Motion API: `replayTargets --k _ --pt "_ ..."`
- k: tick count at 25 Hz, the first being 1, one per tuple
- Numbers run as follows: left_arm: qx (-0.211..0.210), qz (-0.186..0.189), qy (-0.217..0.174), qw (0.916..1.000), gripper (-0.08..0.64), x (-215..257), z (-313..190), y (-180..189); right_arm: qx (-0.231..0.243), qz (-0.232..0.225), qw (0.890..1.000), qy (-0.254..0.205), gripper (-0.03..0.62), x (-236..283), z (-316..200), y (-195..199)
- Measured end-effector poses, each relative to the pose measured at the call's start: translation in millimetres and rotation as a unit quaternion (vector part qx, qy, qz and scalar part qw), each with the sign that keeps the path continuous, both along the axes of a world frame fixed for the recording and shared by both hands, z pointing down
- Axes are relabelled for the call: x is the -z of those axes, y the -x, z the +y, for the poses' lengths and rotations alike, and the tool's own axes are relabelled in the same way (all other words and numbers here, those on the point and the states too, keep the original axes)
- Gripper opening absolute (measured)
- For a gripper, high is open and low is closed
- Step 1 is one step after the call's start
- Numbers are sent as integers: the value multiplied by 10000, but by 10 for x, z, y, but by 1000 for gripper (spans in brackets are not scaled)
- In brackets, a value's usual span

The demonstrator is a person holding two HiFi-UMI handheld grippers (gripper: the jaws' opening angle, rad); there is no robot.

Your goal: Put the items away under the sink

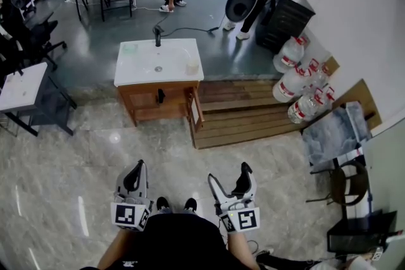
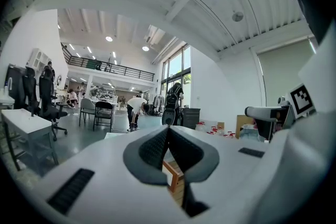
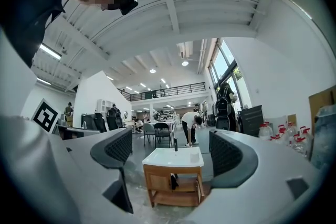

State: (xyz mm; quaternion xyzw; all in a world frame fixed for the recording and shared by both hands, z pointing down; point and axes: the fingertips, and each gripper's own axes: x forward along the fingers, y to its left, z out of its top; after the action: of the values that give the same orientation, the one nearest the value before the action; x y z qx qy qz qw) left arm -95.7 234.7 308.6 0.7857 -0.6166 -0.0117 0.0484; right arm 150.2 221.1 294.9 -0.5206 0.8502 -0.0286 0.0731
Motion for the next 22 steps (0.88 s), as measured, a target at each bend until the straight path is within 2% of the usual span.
replayTargets --k 22 --pt "-301 56 -106 9995 6 -51 -142 603 -389 151 9991 -46 449 59 41 545"
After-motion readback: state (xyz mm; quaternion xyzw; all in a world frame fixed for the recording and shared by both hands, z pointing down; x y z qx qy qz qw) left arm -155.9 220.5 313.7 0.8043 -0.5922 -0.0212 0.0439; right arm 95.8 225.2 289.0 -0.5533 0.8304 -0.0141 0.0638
